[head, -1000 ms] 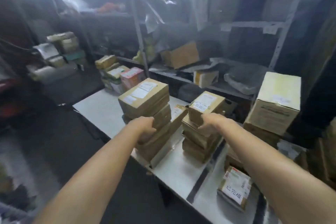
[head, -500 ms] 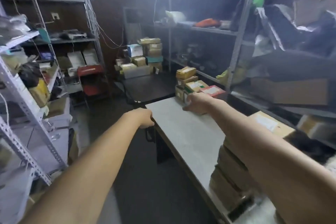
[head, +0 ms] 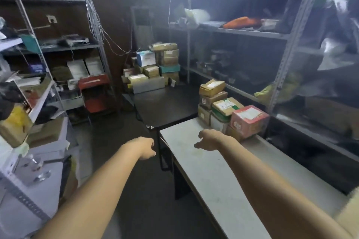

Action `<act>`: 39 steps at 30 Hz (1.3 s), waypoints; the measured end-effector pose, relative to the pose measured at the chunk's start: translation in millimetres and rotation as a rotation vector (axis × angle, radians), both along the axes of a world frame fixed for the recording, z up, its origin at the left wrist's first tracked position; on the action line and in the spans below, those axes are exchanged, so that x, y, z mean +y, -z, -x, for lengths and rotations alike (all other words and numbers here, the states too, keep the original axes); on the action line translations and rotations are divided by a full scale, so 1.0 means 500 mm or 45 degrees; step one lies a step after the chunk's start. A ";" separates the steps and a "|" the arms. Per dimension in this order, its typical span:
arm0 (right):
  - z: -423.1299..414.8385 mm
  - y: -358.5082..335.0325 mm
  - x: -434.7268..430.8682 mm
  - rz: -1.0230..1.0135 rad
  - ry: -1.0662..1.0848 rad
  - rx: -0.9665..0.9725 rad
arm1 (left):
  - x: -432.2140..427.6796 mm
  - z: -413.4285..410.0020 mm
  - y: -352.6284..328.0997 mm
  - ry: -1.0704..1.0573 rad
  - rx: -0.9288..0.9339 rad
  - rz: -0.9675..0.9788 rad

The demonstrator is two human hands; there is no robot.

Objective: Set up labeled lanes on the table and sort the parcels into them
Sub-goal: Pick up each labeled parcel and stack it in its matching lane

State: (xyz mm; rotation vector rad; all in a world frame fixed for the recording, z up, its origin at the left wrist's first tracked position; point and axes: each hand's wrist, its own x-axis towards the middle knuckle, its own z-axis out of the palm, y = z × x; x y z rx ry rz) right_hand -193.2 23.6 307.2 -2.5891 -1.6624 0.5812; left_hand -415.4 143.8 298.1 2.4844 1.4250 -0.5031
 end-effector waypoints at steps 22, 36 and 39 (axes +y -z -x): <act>-0.629 0.143 0.204 0.144 1.048 0.175 | 0.438 -0.890 0.116 0.918 -0.128 0.085; -0.814 0.275 0.207 -0.275 1.726 0.328 | 0.377 -1.252 0.216 1.100 -0.289 0.191; -0.836 0.313 0.223 -0.463 1.796 0.513 | 0.370 -1.282 0.237 1.059 -0.255 0.309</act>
